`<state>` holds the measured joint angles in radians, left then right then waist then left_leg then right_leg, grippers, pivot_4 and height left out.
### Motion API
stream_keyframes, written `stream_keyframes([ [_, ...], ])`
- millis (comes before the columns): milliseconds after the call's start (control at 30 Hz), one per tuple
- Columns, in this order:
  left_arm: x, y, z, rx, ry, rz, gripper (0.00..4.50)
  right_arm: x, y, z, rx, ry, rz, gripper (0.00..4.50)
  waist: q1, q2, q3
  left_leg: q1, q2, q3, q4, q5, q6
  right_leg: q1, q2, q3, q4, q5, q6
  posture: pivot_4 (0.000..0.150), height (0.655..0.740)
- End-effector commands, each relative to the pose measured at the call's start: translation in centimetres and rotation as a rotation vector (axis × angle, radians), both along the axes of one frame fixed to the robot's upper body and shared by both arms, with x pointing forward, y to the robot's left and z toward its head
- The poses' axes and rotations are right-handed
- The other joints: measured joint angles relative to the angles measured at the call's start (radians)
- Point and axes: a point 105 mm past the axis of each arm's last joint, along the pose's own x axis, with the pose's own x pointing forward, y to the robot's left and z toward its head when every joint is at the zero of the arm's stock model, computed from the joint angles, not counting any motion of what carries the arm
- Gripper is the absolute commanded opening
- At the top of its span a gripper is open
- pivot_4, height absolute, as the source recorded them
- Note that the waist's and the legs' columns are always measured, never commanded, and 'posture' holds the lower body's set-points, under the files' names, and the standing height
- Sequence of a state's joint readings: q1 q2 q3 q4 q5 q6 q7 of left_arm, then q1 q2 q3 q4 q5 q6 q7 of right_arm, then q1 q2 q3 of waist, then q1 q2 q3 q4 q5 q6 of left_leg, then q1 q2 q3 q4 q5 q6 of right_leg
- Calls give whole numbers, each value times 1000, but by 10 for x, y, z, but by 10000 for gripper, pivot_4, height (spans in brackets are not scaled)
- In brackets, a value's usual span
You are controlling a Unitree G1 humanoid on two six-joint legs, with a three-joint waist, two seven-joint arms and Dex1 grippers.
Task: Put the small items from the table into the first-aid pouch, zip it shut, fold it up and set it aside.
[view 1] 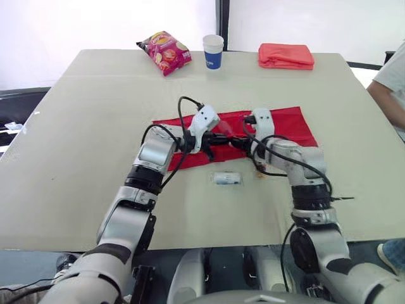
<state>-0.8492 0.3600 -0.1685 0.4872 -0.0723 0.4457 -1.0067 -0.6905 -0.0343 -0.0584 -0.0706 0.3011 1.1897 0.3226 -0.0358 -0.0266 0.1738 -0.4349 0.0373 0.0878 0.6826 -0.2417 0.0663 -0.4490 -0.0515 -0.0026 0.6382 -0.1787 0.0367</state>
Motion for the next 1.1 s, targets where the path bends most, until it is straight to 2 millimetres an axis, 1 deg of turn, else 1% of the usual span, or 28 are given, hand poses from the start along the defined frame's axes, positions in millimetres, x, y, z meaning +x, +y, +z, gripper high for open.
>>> stream_keyframes([
  [33, 2, -5, 10, -8, -48, -16, 0, -33, -3, 39, -32, -226, 185, 25002, -3, 1, 0, 0, 0, 0, 0, 0, 0, 0, 0, 0, 0, 0, 0, 1500, 7400],
  [133, 3, -4, 10, -5, -49, -12, 0, -53, -23, 50, -85, -354, 247, 25002, 1, 0, 0, 0, 0, -1, 0, 0, 0, 0, 1, -1, 0, 0, 0, 1500, 7400],
  [200, 3, -3, 10, -4, -50, -11, 0, -64, -36, 55, -107, -382, 284, 25002, 2, 0, 0, 1, 0, -1, 0, 0, 0, 0, 1, -1, 0, -1, 2, 1500, 7400],
  [267, 4, -3, 10, -1, -53, -9, 0, -74, -52, 66, -100, -415, 287, 30620, 1, 0, 0, 1, 0, 0, 0, 0, 0, 0, 1, -1, -1, -1, 2, 1500, 7400],
  [333, 5, -2, 10, 2, -57, -7, 0, -91, -64, 77, -135, -484, 330, 37256, 4, 0, 0, 1, 0, -1, 0, 0, 0, 0, 1, -1, -1, -1, 2, 1500, 7400],
  [367, 5, -1, 10, 3, -60, -6, 0, -96, -68, 81, -158, -515, 336, 43328, 5, 0, 0, 1, 0, -1, 0, 0, 0, 0, 1, -1, -1, -1, 2, 1500, 7400],
  [400, 6, -1, 11, 6, -67, -7, 0, -100, -76, 87, -182, -551, 323, 44608, 7, 1, 0, 0, 0, -1, 0, 0, 0, 0, 1, -1, -1, -1, 2, 1500, 7400],
  [500, 7, 0, 11, 9, -78, -10, 0, -112, -93, 95, -236, -599, 308, 44608, 11, 0, 0, 0, 0, 0, 0, 0, 0, 0, 1, 0, -2, -2, 2, 1500, 7400],
  [600, 7, -1, 13, 2, -83, -12, 0, -126, -116, 95, -292, -579, 281, 44608, 21, 0, 1, 0, 0, -1, 0, 0, 0, 1, 0, 0, -2, -4, 0, 1500, 7400],
  [667, 7, -2, 14, -7, -86, -17, 0, -129, -125, 91, -309, -548, 252, 44608, 24, 0, 1, 0, 1, -1, 0, 0, 0, 1, 0, -1, -3, -4, -1, 1500, 7400],
  [733, 7, -3, 15, -9, -87, -20, 0, -125, -124, 84, -306, -535, 232, 44608, 24, 0, 0, 0, 1, 0, 0, 0, 0, 1, 0, 0, -4, -4, -1, 1500, 7400],
  [800, 7, -4, 15, -12, -87, -23, 0, -120, -118, 75, -278, -506, 221, 44608, 23, 0, 1, 1, 1, 0, 0, 0, 0, 1, 0, 0, -4, -4, -1, 1500, 7400],
  [900, 6, -6, 16, -15, -87, -36, 0, -92, -90, 40, -222, -413, 207, 44608, 19, -1, 0, 1, 1, 0, 0, 0, 0, 1, 1, 0, -4, -4, -1, 1500, 7400],
  [967, 5, -7, 17, -18, -88, -42, 0, -80, -73, 25, -216, -381, 212, 44608, 21, 0, 0, 1, 1, 0, 0, 0, 0, 1, 1, 0, -4, -4, -1, 1500, 7400],
  [1033, 5, -8, 18, -19, -88, -46, 0, -72, -61, 16, -228, -363, 222, 44608, 23, 0, 1, 0, 1, 0, 0, 0, 0, 0, 1, 0, -3, -3, -3, 1500, 7400],
  [1100, 4, -8, 19, -20, -88, -50, 0, -61, -47, 8, -204, -332, 243, 44608, 28, 0, 1, -1, 0, 0, 0, 0, 0, 0, 1, 0, -4, -2, -3, 1500, 7400],
])
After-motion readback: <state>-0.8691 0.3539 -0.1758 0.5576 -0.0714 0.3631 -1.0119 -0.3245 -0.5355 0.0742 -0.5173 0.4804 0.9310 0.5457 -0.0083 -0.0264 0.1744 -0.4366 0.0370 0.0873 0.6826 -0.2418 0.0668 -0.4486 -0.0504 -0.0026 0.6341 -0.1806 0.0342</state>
